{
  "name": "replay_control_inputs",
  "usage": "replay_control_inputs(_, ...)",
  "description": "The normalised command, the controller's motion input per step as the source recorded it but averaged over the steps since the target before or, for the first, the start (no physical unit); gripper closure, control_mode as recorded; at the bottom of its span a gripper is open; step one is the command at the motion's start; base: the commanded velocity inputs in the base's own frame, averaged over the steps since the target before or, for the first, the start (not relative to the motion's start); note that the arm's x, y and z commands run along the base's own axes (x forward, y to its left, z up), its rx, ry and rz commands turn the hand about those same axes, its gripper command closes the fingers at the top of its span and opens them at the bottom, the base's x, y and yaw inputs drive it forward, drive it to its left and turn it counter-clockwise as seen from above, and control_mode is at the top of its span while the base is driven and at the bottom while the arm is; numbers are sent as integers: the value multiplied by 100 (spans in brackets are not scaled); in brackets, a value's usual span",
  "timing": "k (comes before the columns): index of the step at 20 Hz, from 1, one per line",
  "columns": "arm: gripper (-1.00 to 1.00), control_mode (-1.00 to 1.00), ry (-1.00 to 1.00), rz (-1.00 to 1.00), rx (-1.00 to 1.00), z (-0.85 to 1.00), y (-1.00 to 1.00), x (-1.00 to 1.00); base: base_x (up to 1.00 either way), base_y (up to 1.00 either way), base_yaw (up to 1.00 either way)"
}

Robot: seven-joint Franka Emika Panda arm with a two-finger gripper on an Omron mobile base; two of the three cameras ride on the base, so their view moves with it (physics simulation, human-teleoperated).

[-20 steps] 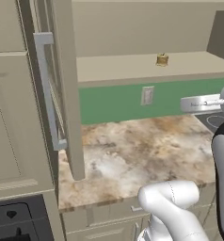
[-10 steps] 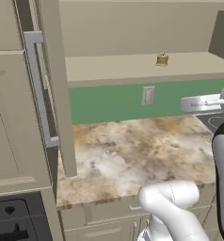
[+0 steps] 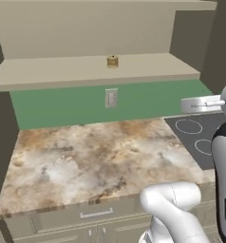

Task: Get the candle and the beer from the cabinet and move them to the dining counter.

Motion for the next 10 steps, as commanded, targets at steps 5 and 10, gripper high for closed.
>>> replay_control_inputs(5,-100,100,0,0,0,0,0,0,3,-55,-3)
replay_control_inputs(10,-100,100,0,0,0,0,0,0,40,-3,0)
